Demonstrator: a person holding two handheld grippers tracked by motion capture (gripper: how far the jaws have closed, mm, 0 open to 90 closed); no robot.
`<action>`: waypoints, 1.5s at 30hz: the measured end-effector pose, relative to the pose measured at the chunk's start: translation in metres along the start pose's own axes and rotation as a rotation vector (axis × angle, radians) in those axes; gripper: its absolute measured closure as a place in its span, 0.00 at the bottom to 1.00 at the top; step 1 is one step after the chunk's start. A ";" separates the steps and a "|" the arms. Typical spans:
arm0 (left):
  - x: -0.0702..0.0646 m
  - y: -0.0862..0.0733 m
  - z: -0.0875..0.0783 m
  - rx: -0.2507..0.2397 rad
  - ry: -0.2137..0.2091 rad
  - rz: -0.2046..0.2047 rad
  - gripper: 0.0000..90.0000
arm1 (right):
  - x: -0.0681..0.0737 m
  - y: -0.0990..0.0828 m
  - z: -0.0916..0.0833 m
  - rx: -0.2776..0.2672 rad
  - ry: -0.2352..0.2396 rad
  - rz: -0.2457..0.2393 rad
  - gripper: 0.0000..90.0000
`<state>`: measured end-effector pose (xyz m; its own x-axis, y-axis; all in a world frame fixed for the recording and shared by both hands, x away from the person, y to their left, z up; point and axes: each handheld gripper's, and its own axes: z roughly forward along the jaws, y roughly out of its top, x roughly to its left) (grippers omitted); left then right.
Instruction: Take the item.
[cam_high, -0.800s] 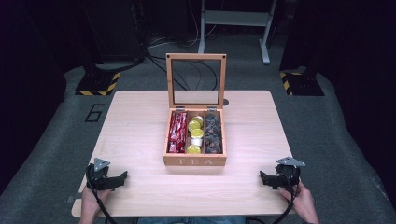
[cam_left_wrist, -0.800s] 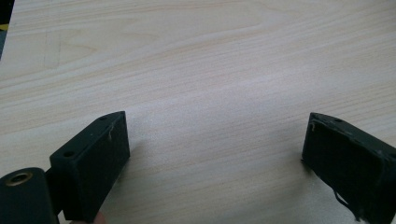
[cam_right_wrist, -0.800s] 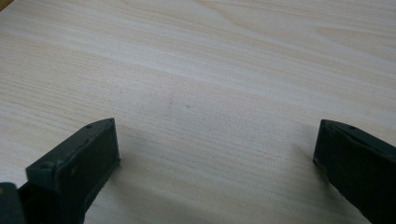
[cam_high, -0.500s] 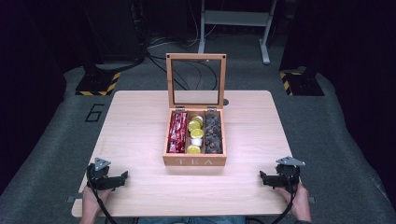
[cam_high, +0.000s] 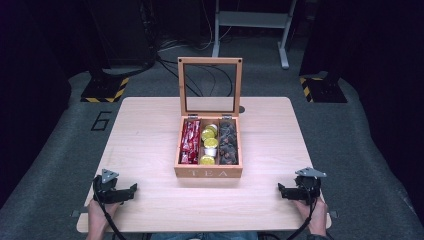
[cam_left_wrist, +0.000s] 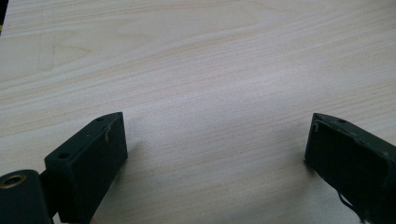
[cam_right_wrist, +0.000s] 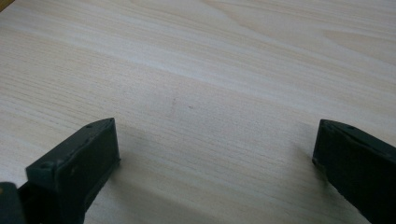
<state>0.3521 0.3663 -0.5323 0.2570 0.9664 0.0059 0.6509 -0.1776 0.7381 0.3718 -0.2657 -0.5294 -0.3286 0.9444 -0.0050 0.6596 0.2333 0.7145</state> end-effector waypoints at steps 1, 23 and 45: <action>0.000 0.000 0.000 0.000 0.002 0.001 0.06 | 0.000 0.000 0.000 0.000 0.000 0.000 0.00; -0.012 0.014 -0.003 -0.005 -0.044 0.021 0.04 | 0.001 0.001 0.001 0.003 0.004 0.003 0.00; -0.039 0.069 -0.019 -0.076 -0.114 0.106 0.05 | 0.001 0.001 0.001 0.001 0.004 0.004 0.00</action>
<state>0.3738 0.3195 -0.4688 0.4032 0.9150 0.0134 0.5609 -0.2587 0.7865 0.3730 -0.2645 -0.5293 -0.3286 0.9445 0.0004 0.6616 0.2299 0.7137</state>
